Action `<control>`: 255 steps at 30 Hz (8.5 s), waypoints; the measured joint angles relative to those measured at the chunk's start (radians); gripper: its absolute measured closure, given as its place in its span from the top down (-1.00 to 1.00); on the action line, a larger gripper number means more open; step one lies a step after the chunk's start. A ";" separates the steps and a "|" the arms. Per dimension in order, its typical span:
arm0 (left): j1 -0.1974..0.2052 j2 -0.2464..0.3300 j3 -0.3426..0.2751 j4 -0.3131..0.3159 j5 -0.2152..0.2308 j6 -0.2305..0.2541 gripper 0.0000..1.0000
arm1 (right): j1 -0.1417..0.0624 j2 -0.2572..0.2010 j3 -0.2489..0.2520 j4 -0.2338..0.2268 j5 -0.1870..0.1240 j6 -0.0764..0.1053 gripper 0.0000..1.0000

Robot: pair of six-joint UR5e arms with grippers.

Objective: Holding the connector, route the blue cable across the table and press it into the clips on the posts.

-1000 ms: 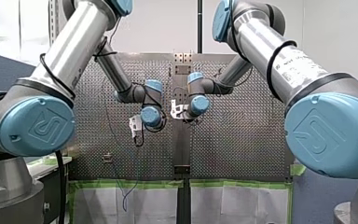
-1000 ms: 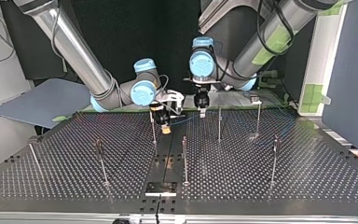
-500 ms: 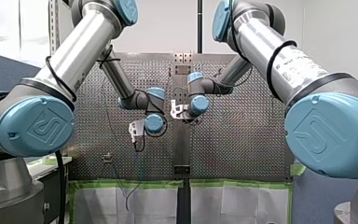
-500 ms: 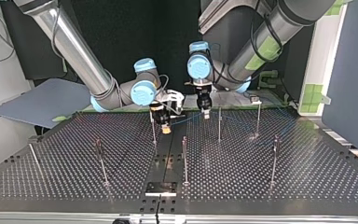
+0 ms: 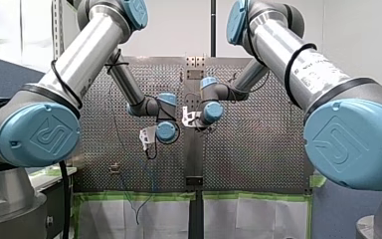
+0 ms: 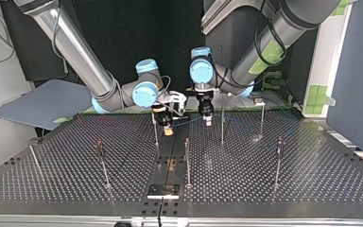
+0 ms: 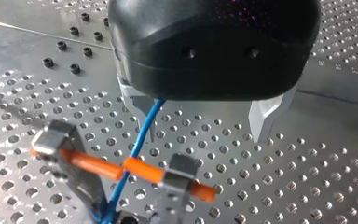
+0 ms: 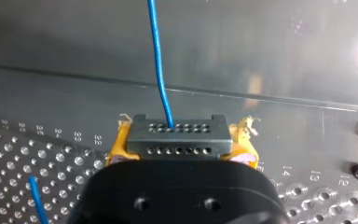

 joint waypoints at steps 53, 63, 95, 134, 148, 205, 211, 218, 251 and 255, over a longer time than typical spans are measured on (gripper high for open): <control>-0.043 0.145 0.000 -0.133 -0.011 0.000 -1.00 | -0.004 -0.165 0.002 0.118 0.000 -0.002 -1.00; -0.055 0.229 0.000 -0.176 -0.008 0.015 -1.00 | -0.015 -0.223 0.049 0.151 0.000 0.018 -1.00; -0.048 0.498 0.068 -0.299 0.041 0.019 -1.00 | -0.026 -0.489 0.084 0.245 -0.045 0.021 -1.00; 0.051 0.379 0.105 -0.241 0.173 0.002 -1.00 | -0.068 -0.446 0.100 0.226 -0.125 0.035 -1.00; 0.085 0.290 0.191 -0.254 0.218 0.004 -1.00 | -0.112 -0.406 0.049 0.223 -0.150 0.040 -1.00; 0.036 0.436 0.082 -0.505 0.216 0.023 1.00 | -0.187 -0.378 0.018 0.232 -0.165 0.043 -1.00; 0.018 0.481 0.041 -0.503 0.216 0.021 1.00 | -0.183 -0.378 0.019 0.234 -0.165 0.044 -1.00; -0.018 0.542 0.026 -0.518 0.216 0.050 1.00 | -0.182 -0.378 0.019 0.235 -0.165 0.045 -1.00; -0.256 0.455 0.200 -0.563 0.017 0.162 1.00 | -0.185 -0.377 0.019 0.235 -0.165 0.051 -1.00; -0.264 0.421 0.235 -0.583 -0.017 0.175 1.00 | -0.187 -0.377 0.019 0.235 -0.164 0.051 -1.00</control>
